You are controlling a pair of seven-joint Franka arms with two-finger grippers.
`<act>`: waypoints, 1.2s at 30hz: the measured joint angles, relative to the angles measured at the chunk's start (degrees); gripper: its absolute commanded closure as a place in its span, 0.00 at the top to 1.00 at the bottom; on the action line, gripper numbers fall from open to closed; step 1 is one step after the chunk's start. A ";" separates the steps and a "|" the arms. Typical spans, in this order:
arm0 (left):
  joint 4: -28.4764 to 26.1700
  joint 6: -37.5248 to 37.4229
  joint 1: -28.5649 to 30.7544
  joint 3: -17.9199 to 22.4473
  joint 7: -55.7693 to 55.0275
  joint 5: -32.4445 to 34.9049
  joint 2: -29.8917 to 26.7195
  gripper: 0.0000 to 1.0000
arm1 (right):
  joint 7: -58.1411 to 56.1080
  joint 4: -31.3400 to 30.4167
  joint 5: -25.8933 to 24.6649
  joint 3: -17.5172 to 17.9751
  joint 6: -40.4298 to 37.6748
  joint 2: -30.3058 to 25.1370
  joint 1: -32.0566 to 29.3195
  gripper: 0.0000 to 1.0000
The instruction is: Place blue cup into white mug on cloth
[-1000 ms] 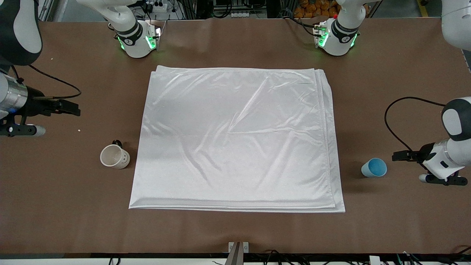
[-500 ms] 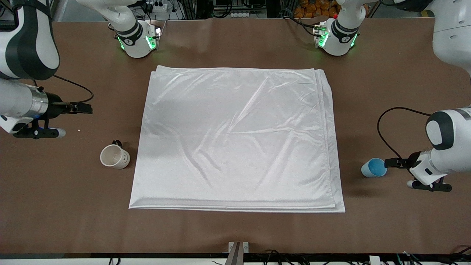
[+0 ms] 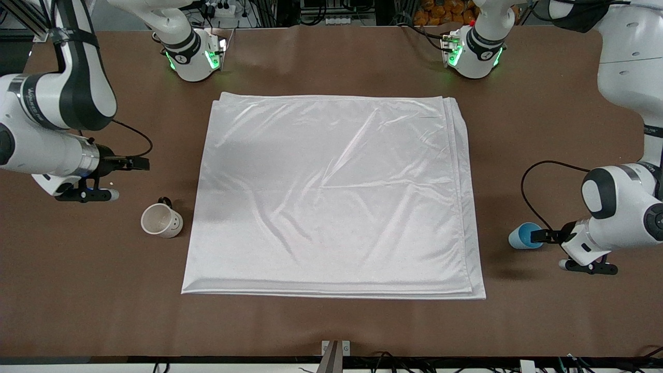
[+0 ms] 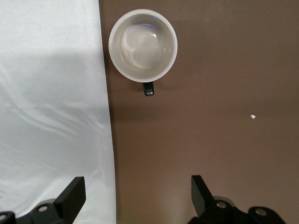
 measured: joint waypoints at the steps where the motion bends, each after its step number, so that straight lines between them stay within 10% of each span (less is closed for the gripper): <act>1: -0.01 0.22 0.00 -0.02 0.00 0.00 0.32 0.78 | 0.00 -1.01 0.00 0.00 1.60 0.05 0.01 1.00; 4: 0.00 0.93 0.00 -0.07 -0.03 0.00 0.99 0.07 | 0.00 -3.95 0.01 0.00 6.07 0.19 0.02 1.00; 5: 0.00 1.06 0.00 -0.09 -0.13 -0.05 1.12 0.00 | 0.00 -5.03 0.01 0.01 7.65 0.24 0.02 1.00; 36: 2.20 1.21 0.13 -0.39 -0.90 -1.00 0.21 0.00 | 0.05 -11.28 0.18 0.01 30.04 9.22 0.02 0.86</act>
